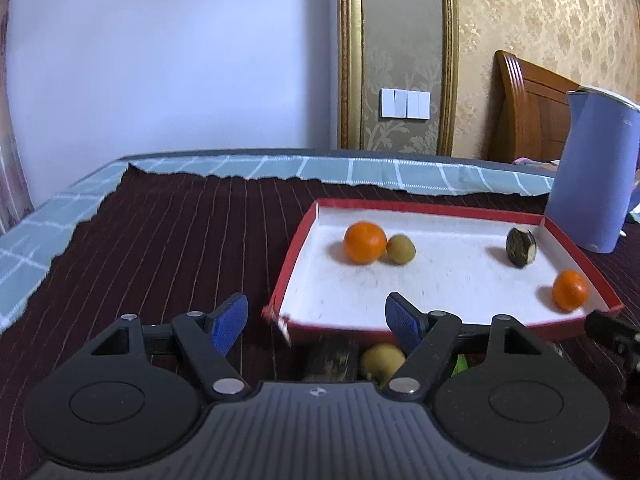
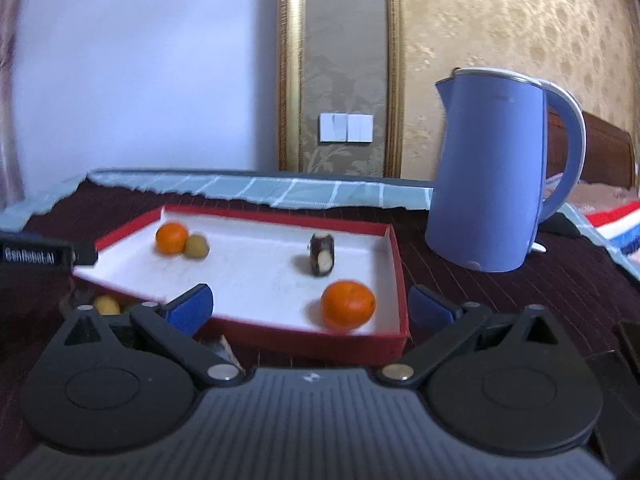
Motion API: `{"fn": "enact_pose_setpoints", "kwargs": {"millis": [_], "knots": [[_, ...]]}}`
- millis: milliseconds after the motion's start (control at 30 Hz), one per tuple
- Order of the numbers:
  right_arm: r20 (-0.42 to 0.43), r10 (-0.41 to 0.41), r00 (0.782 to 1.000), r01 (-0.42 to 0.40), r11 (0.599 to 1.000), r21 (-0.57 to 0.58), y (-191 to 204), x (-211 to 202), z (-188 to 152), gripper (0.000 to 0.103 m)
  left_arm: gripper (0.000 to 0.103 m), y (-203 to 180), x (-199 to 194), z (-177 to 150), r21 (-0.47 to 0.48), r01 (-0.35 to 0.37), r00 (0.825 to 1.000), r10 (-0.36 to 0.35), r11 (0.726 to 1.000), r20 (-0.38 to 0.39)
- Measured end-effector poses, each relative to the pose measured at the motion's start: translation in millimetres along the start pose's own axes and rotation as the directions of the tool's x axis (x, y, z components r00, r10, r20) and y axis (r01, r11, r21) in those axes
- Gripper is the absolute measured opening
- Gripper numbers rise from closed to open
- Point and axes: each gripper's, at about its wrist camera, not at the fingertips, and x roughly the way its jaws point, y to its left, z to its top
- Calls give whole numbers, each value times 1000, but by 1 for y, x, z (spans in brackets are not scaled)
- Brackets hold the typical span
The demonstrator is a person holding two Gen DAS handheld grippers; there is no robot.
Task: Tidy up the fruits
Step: 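Move both tools back toward the fruits beside the tray, then close the right tool on a dark sugarcane piece while the left tool grasps a green fruit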
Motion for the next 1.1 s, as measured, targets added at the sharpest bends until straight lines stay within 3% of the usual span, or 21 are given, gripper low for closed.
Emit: {"fn": "enact_pose_setpoints", "kwargs": {"millis": [133,233,600,800,900,967,1100], "knots": [[-26,42,999,-44,996,-82,8,-6,-10,103,76,3,-11,-11,16,16,1000,-16,1000,13],[-55,60,997,-67,989,-128,15,-5,-15,92,76,3,-17,-17,43,20,999,-21,999,26],[-161,118,980,-146,973,-179,31,17,-21,80,76,-5,-21,-38,94,54,999,-54,994,-3],[-214,142,966,-182,967,-180,35,33,-17,66,76,-6,-25,-46,121,69,998,-69,990,-4],[-235,172,957,-215,962,-171,37,38,-17,48,76,-7,-27,-48,128,80,997,-81,988,1],[-242,205,949,-244,958,-148,36,38,-17,31,76,-7,-28,-49,135,95,995,-96,986,0],[-228,179,957,-219,962,-165,40,32,-19,31,76,-13,-32,-50,155,136,990,-139,979,7]]}}
